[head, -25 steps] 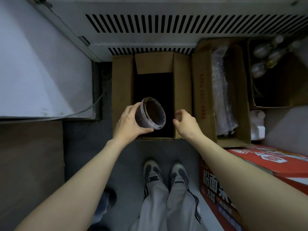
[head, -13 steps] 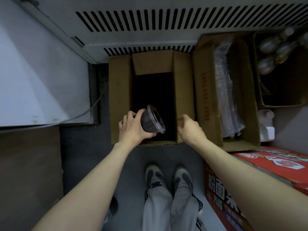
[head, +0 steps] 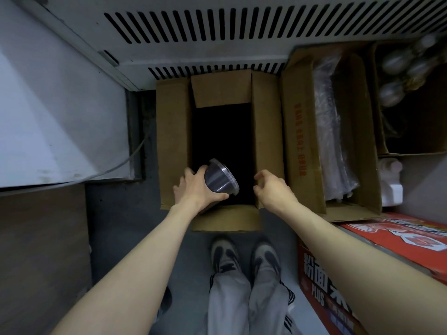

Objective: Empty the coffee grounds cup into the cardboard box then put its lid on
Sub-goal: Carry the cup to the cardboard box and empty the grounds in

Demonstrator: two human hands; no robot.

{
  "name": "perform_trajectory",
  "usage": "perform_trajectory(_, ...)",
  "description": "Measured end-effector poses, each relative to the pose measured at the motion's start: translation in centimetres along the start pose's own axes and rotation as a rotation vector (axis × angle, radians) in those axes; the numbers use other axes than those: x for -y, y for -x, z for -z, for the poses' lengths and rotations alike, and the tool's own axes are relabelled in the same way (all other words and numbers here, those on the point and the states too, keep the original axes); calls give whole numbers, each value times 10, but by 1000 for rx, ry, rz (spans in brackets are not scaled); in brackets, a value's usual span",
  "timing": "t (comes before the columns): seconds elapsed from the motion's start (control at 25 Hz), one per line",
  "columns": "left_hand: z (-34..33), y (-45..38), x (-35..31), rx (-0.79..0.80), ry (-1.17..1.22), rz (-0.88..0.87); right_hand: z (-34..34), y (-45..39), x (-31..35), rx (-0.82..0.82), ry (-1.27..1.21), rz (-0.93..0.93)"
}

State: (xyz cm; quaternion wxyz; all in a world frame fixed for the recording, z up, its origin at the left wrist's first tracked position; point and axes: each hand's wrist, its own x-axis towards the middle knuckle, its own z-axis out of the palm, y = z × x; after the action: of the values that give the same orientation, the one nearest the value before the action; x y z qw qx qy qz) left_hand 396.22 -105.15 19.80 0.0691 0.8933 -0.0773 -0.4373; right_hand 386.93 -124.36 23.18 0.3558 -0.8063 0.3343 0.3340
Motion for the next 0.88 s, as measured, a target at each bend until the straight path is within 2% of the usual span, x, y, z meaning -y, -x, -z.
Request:
perform_trajectory(0.44, -2, -8, -6, 122, 43, 118, -2, 0, 1, 29, -33, -1)
perform_trajectory(0.68, -7, -7, -8, 149, 286, 252, -2, 1, -2, 62, -25, -9)
perform_trajectory(0.88, -3, -6, -13, 247, 583, 264, 0, 1, -2, 64, -47, -34)
